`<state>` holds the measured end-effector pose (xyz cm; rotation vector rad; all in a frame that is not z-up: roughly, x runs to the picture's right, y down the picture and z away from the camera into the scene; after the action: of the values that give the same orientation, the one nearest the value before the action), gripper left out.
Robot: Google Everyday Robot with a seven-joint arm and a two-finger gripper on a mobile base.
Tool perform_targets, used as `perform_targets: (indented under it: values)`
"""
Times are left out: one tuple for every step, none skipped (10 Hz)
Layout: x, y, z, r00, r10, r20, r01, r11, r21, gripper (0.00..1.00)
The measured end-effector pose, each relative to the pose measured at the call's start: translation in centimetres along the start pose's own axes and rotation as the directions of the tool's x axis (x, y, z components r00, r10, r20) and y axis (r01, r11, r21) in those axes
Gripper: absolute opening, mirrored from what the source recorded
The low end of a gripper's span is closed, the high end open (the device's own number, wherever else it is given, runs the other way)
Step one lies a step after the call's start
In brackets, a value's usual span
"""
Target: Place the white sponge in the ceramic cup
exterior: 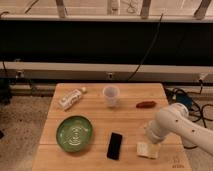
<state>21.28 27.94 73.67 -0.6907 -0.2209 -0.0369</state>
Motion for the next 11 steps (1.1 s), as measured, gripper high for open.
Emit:
perform_targets:
  values:
    - [0.0, 0.7, 0.4, 1.000, 0.001, -0.015, 0.000, 1.000, 0.020, 0.80]
    - [0.1, 1.1, 1.0, 1.000, 0.003, -0.018, -0.003, 1.000, 0.029, 0.80]
    - [0.3, 1.7, 1.8, 1.000, 0.009, -0.021, -0.008, 0.999, 0.041, 0.80]
    - [0.5, 2.1, 2.0, 1.000, 0.018, -0.022, -0.017, 0.999, 0.048, 0.80]
    - [0.7, 2.2, 2.4, 1.000, 0.023, -0.020, -0.022, 0.999, 0.048, 0.80]
    - [0.8, 2.2, 2.6, 0.999, 0.029, -0.017, -0.029, 0.999, 0.046, 0.80]
    - [1.3, 2.1, 3.0, 0.999, 0.040, -0.008, -0.039, 0.998, 0.042, 0.80]
    - [1.5, 2.1, 3.1, 0.999, 0.044, -0.004, -0.044, 0.998, 0.036, 0.78]
    - [1.8, 2.1, 3.4, 0.999, 0.049, -0.001, -0.049, 0.998, 0.030, 0.70]
    - [2.1, 2.2, 3.6, 0.999, 0.053, 0.000, -0.053, 0.998, 0.023, 0.61]
    - [2.4, 2.2, 3.8, 0.998, 0.059, 0.003, -0.059, 0.998, 0.021, 0.47]
